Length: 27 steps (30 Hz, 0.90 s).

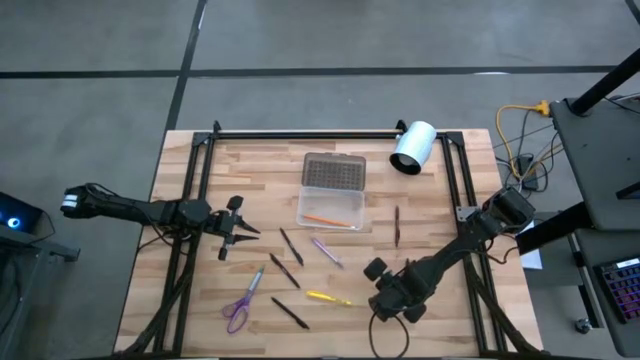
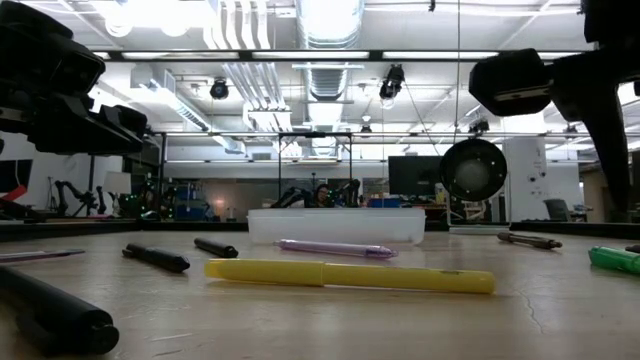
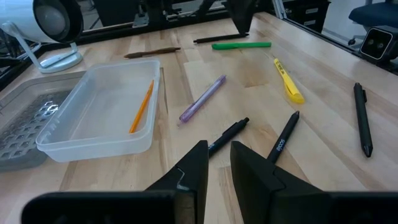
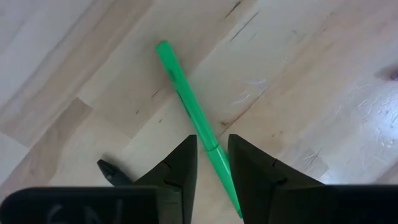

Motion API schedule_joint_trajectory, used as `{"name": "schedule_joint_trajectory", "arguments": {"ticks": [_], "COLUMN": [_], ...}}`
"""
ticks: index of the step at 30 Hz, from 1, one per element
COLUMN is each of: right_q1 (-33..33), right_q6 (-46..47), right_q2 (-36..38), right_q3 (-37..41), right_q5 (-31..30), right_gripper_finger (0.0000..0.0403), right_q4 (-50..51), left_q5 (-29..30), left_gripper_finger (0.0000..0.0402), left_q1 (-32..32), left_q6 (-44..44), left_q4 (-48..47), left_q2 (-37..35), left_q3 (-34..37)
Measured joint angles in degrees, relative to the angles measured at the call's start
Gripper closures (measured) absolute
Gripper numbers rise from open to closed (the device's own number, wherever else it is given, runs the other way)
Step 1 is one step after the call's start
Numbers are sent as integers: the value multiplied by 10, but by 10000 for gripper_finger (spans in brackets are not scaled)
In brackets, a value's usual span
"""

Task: Pick & place school supplies into a supply box
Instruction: Put the green pen into the black supply box

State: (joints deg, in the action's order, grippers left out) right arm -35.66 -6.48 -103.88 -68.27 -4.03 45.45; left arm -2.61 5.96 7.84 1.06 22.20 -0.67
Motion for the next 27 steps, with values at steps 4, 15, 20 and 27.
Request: {"name": "schedule_joint_trajectory", "arguments": {"ticks": [4, 15, 20, 27], "right_q1": [0, 0, 3, 9], "right_q6": [-2, -88, -80, -88], "right_q2": [-5, -30, -30, -30], "right_q3": [8, 12, 13, 31], "right_q5": [0, 0, 1, 13], "right_gripper_finger": [326, 324, 333, 335], "right_q4": [-2, -40, -39, -38], "left_q5": [0, 0, 0, 0], "left_gripper_finger": [348, 348, 348, 348], "left_q1": [0, 0, 0, 0], "left_q6": [0, 0, 0, 0], "left_q4": [0, 0, 0, 0], "left_q2": [0, 0, 0, 0], "left_q3": [0, 0, 0, 0]}}
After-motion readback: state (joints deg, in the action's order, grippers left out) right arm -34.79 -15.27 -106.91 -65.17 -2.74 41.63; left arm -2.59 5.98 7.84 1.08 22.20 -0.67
